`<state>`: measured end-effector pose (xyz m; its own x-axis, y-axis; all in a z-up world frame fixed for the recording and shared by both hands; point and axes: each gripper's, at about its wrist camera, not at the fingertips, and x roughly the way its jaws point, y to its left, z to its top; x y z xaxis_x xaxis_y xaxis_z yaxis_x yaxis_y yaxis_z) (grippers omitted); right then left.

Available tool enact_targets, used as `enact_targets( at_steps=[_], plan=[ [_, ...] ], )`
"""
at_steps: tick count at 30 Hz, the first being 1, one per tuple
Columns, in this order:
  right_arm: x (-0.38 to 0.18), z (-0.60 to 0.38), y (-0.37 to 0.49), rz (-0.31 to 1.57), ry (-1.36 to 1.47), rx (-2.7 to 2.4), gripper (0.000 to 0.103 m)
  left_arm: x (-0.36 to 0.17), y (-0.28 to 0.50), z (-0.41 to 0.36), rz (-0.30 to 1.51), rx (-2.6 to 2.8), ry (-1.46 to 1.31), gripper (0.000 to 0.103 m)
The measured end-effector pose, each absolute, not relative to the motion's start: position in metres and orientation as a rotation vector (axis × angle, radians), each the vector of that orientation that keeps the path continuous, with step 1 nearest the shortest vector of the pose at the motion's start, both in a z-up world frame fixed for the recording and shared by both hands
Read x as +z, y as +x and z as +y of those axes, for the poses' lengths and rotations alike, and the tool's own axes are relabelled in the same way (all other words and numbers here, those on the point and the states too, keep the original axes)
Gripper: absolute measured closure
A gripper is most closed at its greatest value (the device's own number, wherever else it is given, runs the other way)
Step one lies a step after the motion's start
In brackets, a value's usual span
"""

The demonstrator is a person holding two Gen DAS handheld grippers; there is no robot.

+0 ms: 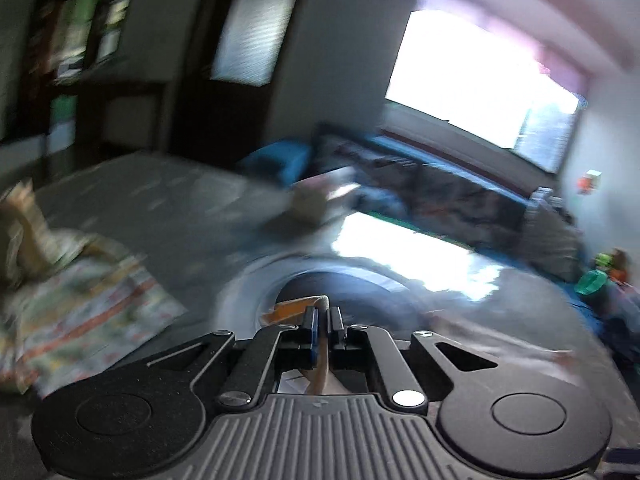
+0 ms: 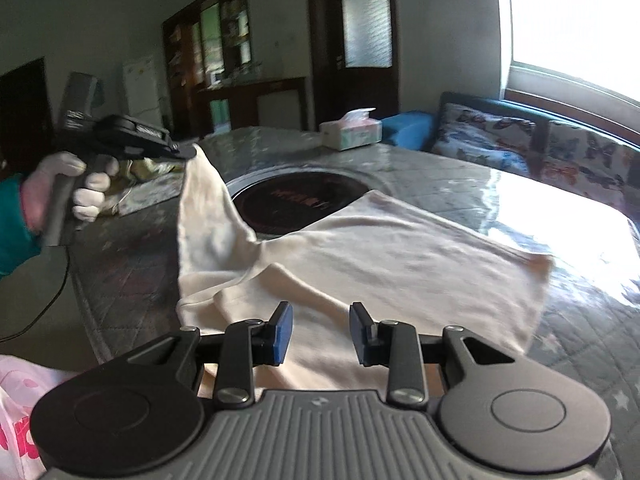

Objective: Fold clothes

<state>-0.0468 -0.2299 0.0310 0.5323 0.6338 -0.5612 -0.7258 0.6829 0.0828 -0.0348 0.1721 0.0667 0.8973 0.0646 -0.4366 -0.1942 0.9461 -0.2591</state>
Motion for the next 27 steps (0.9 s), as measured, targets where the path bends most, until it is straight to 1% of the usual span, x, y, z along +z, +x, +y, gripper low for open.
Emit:
enact_targets(
  at_steps=[4, 10, 20, 26, 27],
  plan=[
    [0.032, -0.253, -0.05, 0.579, -0.115, 0.759, 0.072, 0.092, -0.033, 0.119, 0.402, -0.022, -0.259, 0.098],
    [0.031, -0.288, -0.054, 0.561, -0.043, 0.671, 0.072, 0.102, -0.034, 0.044, 0.404, -0.237, -0.233, 0.098],
    [0.017, -0.325, -0.057, 0.592, 0.033, 0.556, 0.072, 0.052, -0.026, -0.043, 0.58, -0.47, -0.187, 0.098],
    [0.015, -0.332, -0.057, 0.606, 0.054, 0.536, 0.072, 0.025, -0.027, -0.061, 0.662, -0.547, -0.158, 0.098],
    [0.015, -0.331, -0.057, 0.608, 0.055, 0.541, 0.072, 0.022, -0.028, -0.063, 0.675, -0.562, -0.149, 0.096]
  ],
)
